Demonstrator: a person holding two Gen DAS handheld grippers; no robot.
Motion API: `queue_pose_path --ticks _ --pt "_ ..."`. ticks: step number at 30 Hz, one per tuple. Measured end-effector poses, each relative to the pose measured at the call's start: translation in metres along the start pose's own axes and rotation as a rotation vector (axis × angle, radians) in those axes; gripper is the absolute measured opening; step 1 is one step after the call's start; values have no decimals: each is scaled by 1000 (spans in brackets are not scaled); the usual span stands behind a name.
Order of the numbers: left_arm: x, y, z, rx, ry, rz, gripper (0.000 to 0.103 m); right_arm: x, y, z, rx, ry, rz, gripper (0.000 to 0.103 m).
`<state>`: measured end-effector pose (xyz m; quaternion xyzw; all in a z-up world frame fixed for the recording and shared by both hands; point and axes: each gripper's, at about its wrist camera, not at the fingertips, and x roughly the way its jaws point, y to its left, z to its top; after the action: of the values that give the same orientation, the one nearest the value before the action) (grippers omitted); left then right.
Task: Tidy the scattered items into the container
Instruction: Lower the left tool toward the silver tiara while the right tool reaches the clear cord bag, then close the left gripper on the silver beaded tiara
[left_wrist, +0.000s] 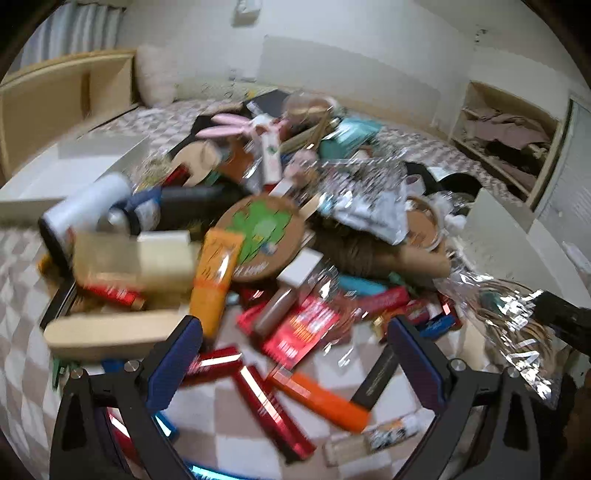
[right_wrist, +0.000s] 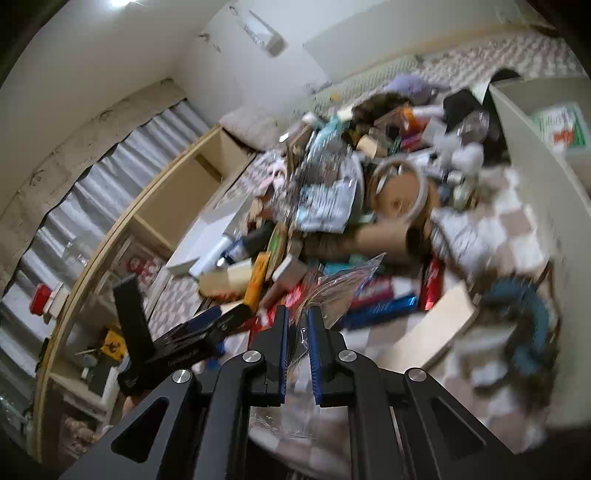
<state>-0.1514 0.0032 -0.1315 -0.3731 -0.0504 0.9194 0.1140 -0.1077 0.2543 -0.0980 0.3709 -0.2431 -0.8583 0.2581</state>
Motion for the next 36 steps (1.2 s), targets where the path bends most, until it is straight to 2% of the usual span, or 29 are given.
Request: queue_pose_path --ticks 6,11,15,20,22,25,30,34,35,36 --pt "10 -25 36 84 -84 -15 100 2 -23 8 43 -31 1 11" --pt "27 -58 62 242 -150 2 100 3 -38 3 93 -17 27 11" --pt "49 -90 61 458 -172 143 100 3 -44 3 118 -16 47 11" --pt "72 -110 52 643 -224 298 99 2 -48 3 136 -19 78 11" --pt "79 -114 49 699 -239 343 91 2 -47 3 133 -18 77 11" --pt "88 -122 44 805 -268 416 85 6 -48 2 131 -2 58 11" --pt "97 -138 28 1030 -368 570 85 9 -48 1 127 17 44 11" --pt "108 -142 22 1157 -384 641 84 9 -53 0 150 21 49 11" --pt "111 -142 21 1179 -385 656 82 8 -54 0 157 18 51 11" --pt "113 -141 21 1199 -383 668 73 7 -55 0 163 14 51 11"
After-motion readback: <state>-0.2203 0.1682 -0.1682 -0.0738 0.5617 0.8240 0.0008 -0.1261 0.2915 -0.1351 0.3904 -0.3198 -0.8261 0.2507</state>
